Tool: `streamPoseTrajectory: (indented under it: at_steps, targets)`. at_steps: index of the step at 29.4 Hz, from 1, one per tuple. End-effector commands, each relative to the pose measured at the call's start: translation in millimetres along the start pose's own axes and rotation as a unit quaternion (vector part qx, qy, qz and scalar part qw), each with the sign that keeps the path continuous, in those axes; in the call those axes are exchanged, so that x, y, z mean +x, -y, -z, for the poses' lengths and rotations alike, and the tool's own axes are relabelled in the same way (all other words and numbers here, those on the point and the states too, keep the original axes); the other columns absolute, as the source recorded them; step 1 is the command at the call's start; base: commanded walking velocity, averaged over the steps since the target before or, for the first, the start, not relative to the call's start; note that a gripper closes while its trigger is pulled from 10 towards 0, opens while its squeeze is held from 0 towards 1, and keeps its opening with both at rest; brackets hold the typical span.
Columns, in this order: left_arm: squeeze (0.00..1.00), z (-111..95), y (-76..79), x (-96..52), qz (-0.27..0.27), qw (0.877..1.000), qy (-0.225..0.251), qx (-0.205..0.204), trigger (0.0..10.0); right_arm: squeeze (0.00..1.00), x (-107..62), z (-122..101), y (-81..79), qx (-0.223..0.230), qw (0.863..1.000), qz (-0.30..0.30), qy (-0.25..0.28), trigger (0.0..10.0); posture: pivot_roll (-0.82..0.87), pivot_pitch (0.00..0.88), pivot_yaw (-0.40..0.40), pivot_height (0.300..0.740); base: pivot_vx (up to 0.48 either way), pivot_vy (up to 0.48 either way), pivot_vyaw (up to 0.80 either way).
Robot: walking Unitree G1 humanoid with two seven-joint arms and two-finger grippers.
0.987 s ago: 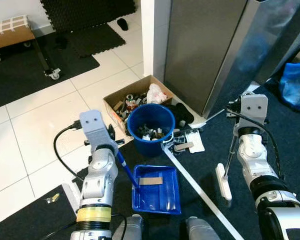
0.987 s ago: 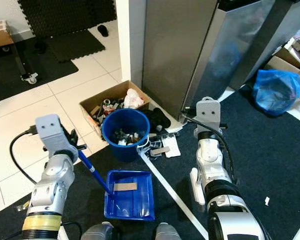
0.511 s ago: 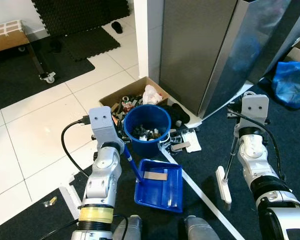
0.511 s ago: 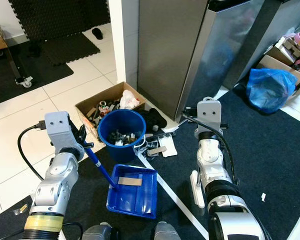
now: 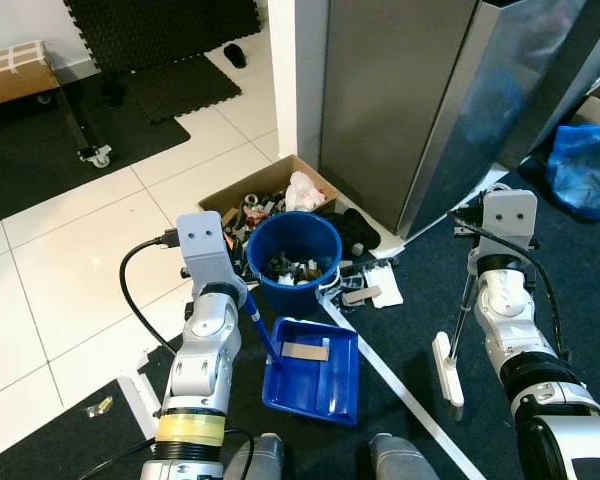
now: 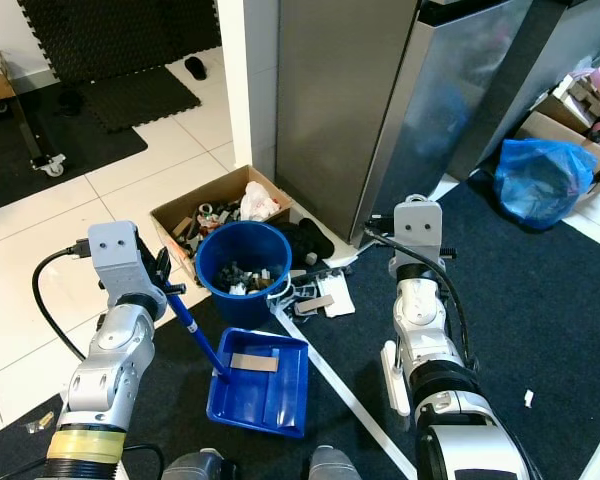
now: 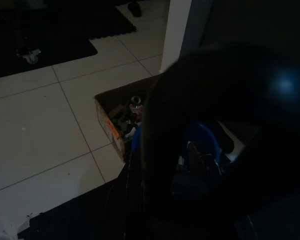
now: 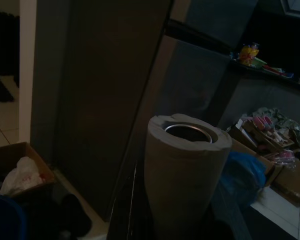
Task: Sweep floor
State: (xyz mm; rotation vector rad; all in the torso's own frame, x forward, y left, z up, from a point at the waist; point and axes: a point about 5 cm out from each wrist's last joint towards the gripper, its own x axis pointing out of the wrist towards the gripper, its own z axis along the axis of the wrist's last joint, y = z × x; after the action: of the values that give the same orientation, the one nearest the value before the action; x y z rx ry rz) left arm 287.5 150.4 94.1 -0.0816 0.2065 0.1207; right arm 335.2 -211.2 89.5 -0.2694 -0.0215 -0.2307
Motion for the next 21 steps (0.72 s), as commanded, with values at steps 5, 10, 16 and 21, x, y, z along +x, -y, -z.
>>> streamPoseTrajectory:
  at_steps: [5, 10, 16, 21]
  targets:
    - [0.00, -7.3, 0.4, -0.6, 0.007, 1.000, 0.022, 0.004, 10.0, 0.00, 0.3, -2.8, 1.5, -0.006, 1.000, 0.003, 0.012, 10.0, 0.04, 0.033, -0.016, 0.740, 0.282, 0.000, 0.00]
    - [0.00, -6.5, 1.3, -0.1, 0.009, 1.000, 0.020, 0.005, 10.0, 0.00, 0.5, -2.7, 2.9, -0.006, 1.000, 0.004, 0.012, 10.0, 0.03, 0.029, -0.014, 0.740, 0.052, 0.000, 0.00]
    - [0.00, -7.2, 2.6, 0.6, 0.013, 1.000, 0.025, 0.006, 10.0, 0.00, 0.9, -2.9, 3.5, -0.007, 1.000, 0.005, 0.013, 10.0, 0.03, 0.027, -0.013, 0.740, 0.159, 0.000, 0.00]
    - [0.00, -6.4, 2.8, 0.4, 0.013, 1.000, 0.022, 0.009, 10.0, 0.00, 1.1, -3.0, 3.6, -0.007, 1.000, 0.004, 0.013, 10.0, 0.03, 0.025, -0.014, 0.740, 0.127, 0.000, 0.00]
